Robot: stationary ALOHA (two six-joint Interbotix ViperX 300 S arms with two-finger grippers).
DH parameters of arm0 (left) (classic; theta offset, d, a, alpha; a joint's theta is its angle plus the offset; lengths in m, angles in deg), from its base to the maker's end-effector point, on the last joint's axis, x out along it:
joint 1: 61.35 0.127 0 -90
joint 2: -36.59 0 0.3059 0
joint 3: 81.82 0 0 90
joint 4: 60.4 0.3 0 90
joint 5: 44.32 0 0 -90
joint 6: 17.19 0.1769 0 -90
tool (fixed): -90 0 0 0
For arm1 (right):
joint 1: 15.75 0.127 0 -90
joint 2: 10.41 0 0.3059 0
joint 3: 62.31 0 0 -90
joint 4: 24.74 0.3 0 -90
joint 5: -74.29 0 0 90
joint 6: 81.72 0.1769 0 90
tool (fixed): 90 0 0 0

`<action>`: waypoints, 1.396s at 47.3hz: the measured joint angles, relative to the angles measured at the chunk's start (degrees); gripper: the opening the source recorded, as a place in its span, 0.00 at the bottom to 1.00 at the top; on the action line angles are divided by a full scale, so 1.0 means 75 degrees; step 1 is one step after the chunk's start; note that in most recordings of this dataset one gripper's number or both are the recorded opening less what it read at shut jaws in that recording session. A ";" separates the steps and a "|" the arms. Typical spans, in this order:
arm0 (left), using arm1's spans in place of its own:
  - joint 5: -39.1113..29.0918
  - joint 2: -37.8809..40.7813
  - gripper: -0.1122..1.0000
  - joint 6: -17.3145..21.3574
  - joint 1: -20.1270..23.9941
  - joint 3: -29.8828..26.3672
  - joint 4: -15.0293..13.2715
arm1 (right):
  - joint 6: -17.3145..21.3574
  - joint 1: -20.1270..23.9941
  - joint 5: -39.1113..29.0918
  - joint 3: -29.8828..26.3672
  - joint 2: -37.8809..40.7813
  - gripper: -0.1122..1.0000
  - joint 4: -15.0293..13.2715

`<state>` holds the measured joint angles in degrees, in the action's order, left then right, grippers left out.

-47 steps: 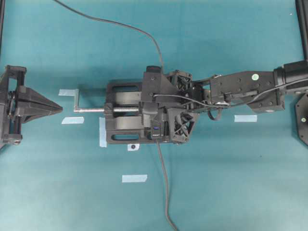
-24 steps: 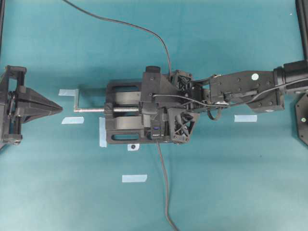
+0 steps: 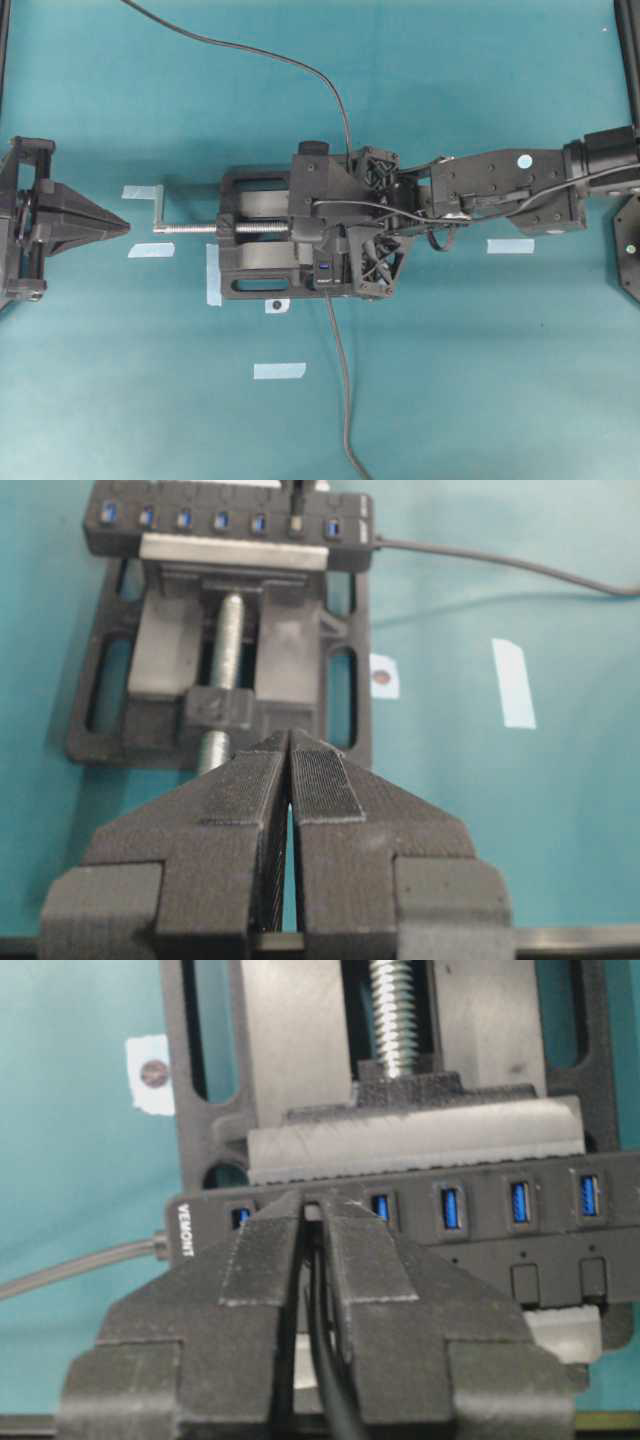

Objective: Insert the USB into the second port from the front of the fixed hub.
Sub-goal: 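Push the held USB plug down into the second hub port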

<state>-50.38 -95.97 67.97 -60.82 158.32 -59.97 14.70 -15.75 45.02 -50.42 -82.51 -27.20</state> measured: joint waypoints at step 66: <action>0.0000 0.0000 0.10 0.0000 0.0000 -0.0012 0.0012 | 0.0000 0.0035 0.0000 -0.0094 0.0258 0.15 0.0023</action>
<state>-50.38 -95.97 67.97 -60.82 158.23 -59.88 14.70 -15.49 45.02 -51.12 -80.57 -27.03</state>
